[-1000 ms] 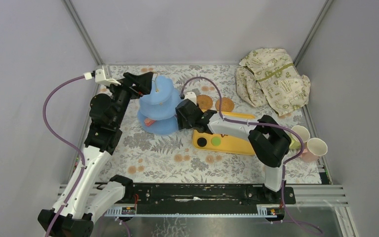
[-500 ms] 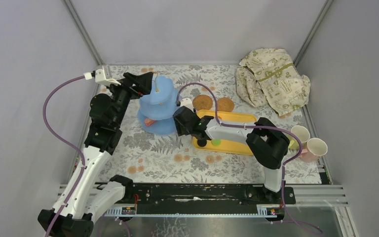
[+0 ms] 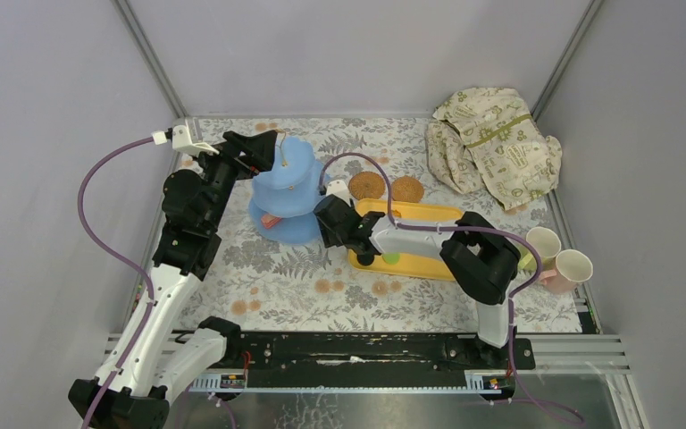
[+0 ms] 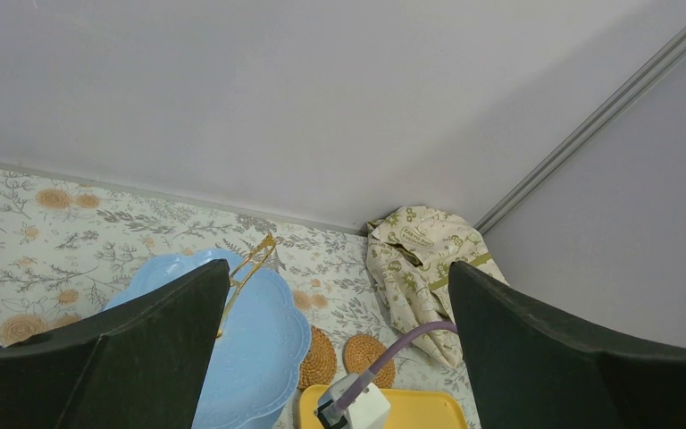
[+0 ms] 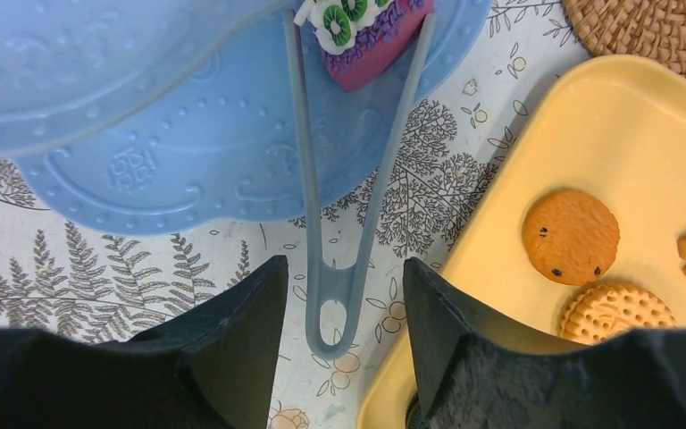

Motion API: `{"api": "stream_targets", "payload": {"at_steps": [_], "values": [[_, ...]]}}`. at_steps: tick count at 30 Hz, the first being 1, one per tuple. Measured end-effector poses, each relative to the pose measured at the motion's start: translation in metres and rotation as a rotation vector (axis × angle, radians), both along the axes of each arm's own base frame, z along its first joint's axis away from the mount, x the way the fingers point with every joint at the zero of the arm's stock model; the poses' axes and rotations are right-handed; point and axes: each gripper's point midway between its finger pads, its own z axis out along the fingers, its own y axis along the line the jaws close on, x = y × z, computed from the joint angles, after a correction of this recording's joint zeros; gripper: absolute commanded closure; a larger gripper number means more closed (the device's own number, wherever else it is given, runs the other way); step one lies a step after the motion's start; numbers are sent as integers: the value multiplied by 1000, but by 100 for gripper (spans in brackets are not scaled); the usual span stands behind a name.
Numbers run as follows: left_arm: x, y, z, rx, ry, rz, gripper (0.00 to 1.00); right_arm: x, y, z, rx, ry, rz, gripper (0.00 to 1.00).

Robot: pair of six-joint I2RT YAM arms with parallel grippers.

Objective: Serve the afternoon tea
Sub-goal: Place the desert on the desert table.

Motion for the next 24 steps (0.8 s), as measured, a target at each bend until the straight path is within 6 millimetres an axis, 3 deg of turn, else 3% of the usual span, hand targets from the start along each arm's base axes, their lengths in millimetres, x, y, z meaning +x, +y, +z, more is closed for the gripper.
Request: {"api": "stream_targets", "payload": {"at_steps": [5,14,24], "values": [[0,0,-1,0,1,1,0,-1,-1,-11,-19,12,3,47],[0,0,-2,-6,5,3,0,0,0,-13,-25,10,8,70],[1,0,-2,-6,6,3,0,0,-1,-14,-30,4,15,71]]}}
